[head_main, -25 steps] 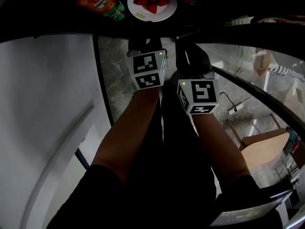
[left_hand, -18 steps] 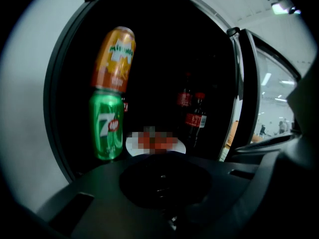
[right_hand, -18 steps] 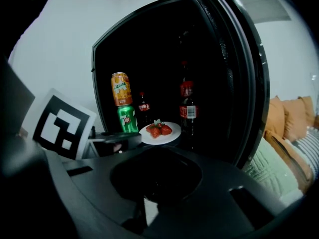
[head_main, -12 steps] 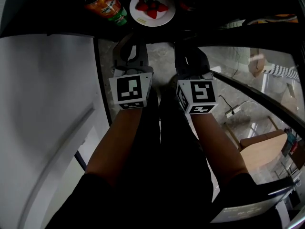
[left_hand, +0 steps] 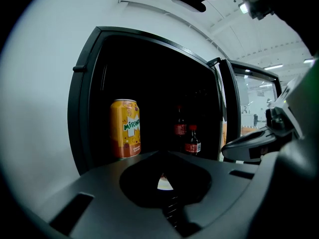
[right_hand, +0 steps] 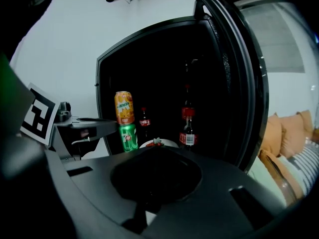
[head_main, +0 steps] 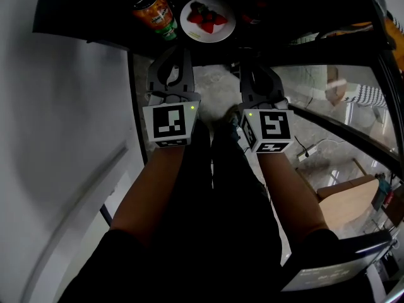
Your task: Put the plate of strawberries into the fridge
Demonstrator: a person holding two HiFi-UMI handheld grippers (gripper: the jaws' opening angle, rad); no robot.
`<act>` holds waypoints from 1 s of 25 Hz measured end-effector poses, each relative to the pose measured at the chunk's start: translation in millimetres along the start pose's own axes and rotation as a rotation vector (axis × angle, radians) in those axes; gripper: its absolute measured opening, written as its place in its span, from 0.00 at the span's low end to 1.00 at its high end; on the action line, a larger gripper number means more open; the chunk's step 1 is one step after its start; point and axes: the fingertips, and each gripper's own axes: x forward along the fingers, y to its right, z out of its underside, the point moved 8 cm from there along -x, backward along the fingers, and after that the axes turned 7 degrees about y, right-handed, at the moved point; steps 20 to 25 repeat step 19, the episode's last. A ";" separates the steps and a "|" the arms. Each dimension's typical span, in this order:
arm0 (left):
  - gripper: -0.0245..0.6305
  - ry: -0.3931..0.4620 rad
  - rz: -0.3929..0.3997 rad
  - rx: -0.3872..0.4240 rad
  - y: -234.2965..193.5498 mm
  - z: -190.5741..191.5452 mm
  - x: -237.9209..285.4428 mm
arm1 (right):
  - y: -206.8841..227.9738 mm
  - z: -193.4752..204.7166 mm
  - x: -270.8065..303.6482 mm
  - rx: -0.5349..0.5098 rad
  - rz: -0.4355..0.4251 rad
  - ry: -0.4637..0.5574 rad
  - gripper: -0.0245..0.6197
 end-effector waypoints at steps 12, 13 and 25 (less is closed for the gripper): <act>0.04 -0.026 -0.003 -0.011 -7.3 14.1 -10.0 | 0.1 4.9 -2.7 0.015 0.035 -0.023 0.05; 0.04 -0.033 -0.002 -0.011 -7.4 16.2 -10.7 | -0.2 5.5 -2.4 0.020 0.034 -0.028 0.05; 0.04 -0.053 0.000 -0.018 -8.4 24.7 -16.3 | -4.9 6.0 0.5 0.031 0.021 -0.027 0.05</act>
